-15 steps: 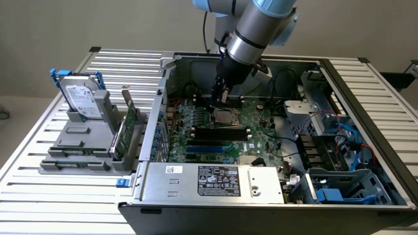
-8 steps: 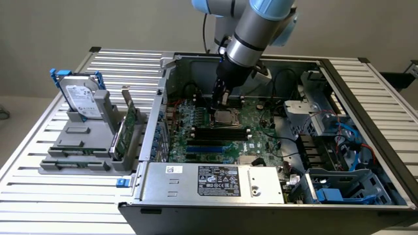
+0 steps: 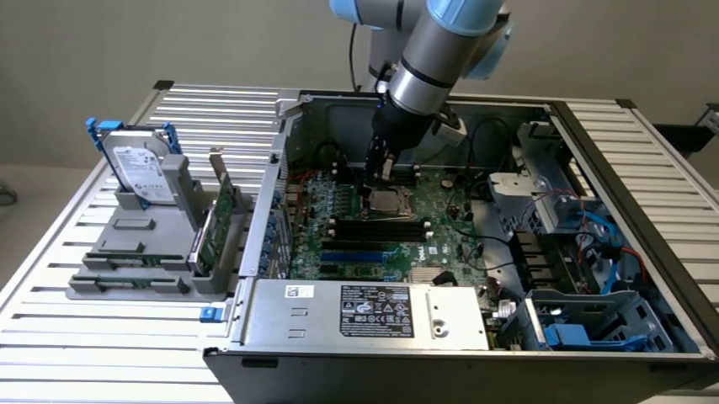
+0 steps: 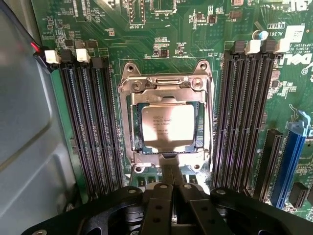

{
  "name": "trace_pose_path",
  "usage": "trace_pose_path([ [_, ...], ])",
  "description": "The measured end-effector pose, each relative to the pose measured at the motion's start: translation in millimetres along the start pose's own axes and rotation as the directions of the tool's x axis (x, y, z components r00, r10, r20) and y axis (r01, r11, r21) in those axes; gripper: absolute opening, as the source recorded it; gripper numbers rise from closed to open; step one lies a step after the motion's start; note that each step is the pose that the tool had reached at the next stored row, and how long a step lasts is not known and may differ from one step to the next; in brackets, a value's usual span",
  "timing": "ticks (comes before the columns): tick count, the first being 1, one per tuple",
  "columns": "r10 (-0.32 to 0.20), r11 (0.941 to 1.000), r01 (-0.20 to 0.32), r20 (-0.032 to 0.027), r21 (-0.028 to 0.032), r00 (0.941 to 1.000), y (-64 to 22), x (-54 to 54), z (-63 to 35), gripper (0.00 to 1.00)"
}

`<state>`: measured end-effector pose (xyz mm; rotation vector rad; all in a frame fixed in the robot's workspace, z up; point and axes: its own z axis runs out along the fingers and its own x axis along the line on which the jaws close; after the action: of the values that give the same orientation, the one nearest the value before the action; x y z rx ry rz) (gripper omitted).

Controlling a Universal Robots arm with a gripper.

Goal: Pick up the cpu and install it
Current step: 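Place the cpu into insertion slot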

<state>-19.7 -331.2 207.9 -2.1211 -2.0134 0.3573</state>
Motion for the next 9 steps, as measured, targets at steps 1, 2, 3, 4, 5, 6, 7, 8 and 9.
trace_pose_path([
  [1,0.000,1.0000,0.000,0.0000,-0.0007,1.0000,0.1,0.3,0.5,0.11],
  [2,0.000,1.0000,0.000,0.0001,-0.0010,1.0000,0.2,0.6,1.1,0.11],
  [3,0.000,1.0000,0.000,0.0001,-0.0012,1.0000,0.3,0.9,1.8,0.11],
  [4,0.000,1.0000,0.000,0.0002,-0.0013,1.0000,0.5,1.2,2.8,0.11],
  [5,0.000,1.0000,0.000,0.0001,-0.0014,1.0000,0.6,1.5,3.7,0.11],
  [6,0.000,1.0000,0.000,0.0001,-0.0015,1.0000,0.6,1.7,4.4,0.11],
  [7,0.000,1.0000,0.000,0.0001,-0.0015,1.0000,0.6,1.9,5.0,0.11],
  [8,0.000,1.0000,0.000,0.0001,-0.0016,1.0000,0.5,2.0,5.4,0.11],
  [9,0.000,1.0000,0.000,0.0001,-0.0016,1.0000,0.5,2.1,5.8,0.11],
])
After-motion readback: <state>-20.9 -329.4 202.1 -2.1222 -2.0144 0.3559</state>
